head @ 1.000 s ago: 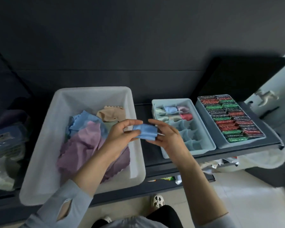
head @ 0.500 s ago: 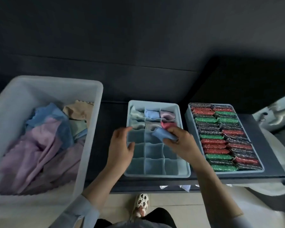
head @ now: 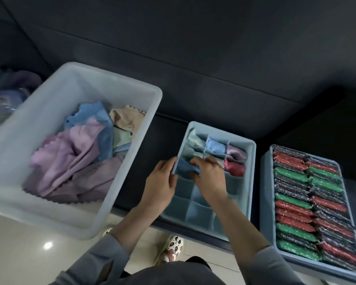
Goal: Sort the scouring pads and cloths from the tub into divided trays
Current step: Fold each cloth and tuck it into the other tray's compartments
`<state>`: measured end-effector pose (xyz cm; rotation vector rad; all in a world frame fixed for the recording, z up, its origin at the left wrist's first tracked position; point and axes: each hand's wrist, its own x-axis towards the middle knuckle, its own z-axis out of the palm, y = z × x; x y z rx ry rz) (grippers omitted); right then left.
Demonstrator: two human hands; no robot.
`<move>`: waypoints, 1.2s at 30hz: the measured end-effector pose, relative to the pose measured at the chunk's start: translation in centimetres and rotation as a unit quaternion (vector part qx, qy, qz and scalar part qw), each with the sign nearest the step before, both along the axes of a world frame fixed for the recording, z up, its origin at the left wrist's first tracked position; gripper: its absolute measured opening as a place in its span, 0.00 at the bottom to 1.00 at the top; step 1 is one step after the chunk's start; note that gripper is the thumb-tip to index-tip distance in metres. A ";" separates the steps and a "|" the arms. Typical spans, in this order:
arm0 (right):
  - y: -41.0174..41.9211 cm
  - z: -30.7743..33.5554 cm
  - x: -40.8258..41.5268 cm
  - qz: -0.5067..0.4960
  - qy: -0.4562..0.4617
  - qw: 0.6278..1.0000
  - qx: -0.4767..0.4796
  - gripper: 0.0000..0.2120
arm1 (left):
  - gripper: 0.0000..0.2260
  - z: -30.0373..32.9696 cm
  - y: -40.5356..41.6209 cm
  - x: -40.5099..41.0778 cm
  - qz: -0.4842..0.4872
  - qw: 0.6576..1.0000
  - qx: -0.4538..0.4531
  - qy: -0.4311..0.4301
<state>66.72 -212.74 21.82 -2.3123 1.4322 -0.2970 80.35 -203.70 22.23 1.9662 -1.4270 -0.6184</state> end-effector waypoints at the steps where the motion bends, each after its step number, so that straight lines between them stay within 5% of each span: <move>1: 0.0 0.0 -0.1 0.001 -0.003 1.000 0.003 0.15 | 0.23 0.0 0.0 0.0 -0.001 1.000 0.002 0.003; 5: 0.5 -0.4 -0.1 -0.004 -0.023 1.000 0.017 0.17 | 0.23 0.1 -0.1 0.2 -0.005 1.000 0.008 0.005; 10: -0.3 1.3 1.2 0.021 0.111 0.993 0.033 0.14 | 0.22 0.5 -0.2 0.5 -0.002 1.000 0.008 0.023; 17: 0.5 0.9 2.2 0.040 0.101 0.994 -0.030 0.09 | 0.23 0.1 -0.3 0.6 -0.004 1.000 0.019 0.004; 22: 0.4 1.1 1.1 0.021 0.035 0.999 -0.035 0.10 | 0.24 1.3 -0.3 1.0 -0.040 0.999 0.023 -0.014; 30: 1.0 6.1 4.3 -0.104 -0.114 0.982 -0.111 0.07 | 0.16 7.1 1.1 10.1 -0.018 0.991 -0.131 -0.015; 36: 4.5 8.7 17.1 -0.032 -0.170 0.983 -0.059 0.09 | 0.14 4.0 4.1 24.4 0.057 0.993 -0.022 -0.096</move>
